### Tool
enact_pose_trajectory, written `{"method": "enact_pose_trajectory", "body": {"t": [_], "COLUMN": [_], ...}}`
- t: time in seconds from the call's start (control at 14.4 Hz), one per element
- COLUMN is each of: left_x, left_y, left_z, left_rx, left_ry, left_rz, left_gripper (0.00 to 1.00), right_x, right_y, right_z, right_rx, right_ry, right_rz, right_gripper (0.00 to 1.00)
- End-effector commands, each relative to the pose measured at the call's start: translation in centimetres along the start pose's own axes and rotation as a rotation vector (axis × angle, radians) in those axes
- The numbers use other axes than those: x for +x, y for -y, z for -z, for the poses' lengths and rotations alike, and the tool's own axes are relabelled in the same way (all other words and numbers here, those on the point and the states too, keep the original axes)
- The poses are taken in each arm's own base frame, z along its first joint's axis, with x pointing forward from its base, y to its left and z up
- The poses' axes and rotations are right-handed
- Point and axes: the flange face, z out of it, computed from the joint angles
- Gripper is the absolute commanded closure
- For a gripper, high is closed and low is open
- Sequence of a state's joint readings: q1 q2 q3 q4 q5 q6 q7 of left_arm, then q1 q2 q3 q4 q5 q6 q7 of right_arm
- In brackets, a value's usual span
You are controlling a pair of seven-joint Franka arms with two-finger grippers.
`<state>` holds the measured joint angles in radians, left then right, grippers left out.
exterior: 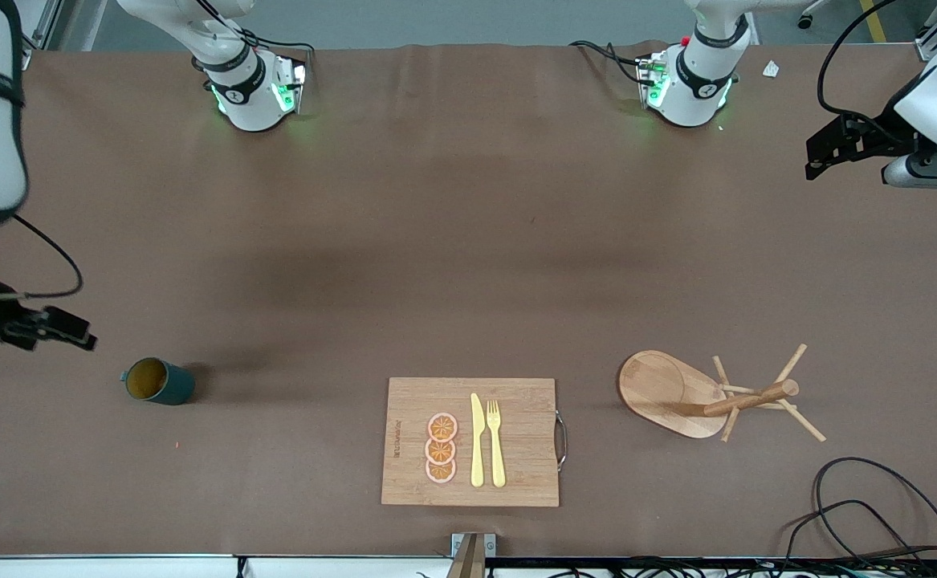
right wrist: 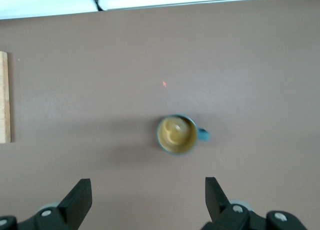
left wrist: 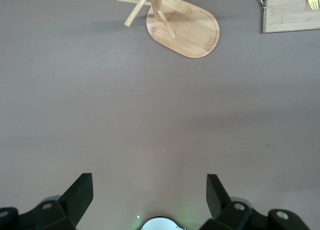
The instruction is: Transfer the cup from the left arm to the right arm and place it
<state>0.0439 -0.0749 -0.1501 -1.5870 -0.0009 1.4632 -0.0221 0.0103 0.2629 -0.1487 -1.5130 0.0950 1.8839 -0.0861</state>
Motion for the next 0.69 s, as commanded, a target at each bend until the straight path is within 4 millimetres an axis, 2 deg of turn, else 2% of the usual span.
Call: {"method": "enact_pose_trajectory", "body": {"t": [0.0,0.07,0.14,0.28,0.48,0.62], "left_x": [1.0,1.1,0.9,0.6,-0.1,-0.6], "left_y": [0.3,0.3,0.4,0.2,0.0,-0.3], "left_z": [1.3,1.4,1.4,1.5,1.3,1.2], "left_rx": [0.028,0.041,0.046,0.046,0.034,0.034], "left_ry": [-0.018,-0.020,-0.008,-0.003,0.026,0.031], "left_rz": [-0.007,-0.007,0.004,0.002,0.004,0.000], "left_gripper": [0.00,0.00,0.00,0.00,0.00,0.00], "right_x": [-3.3,-4.2,-5.8,-7.2,-8.3,-9.4], "right_y": [0.8,1.5,1.8,1.8,2.0,2.2], "right_z": [5.3,6.6,9.9,12.6,14.2,14.2], "right_rx": [-0.086,-0.098,-0.091,-0.082,-0.057,-0.053], "right_ry": [0.034,0.053,0.025,0.001,-0.007,-0.005], "right_rz": [-0.101,-0.095,-0.092,-0.093,-0.094,-0.089], "right_gripper": [0.00,0.00,0.00,0.00,0.00,0.00]}}
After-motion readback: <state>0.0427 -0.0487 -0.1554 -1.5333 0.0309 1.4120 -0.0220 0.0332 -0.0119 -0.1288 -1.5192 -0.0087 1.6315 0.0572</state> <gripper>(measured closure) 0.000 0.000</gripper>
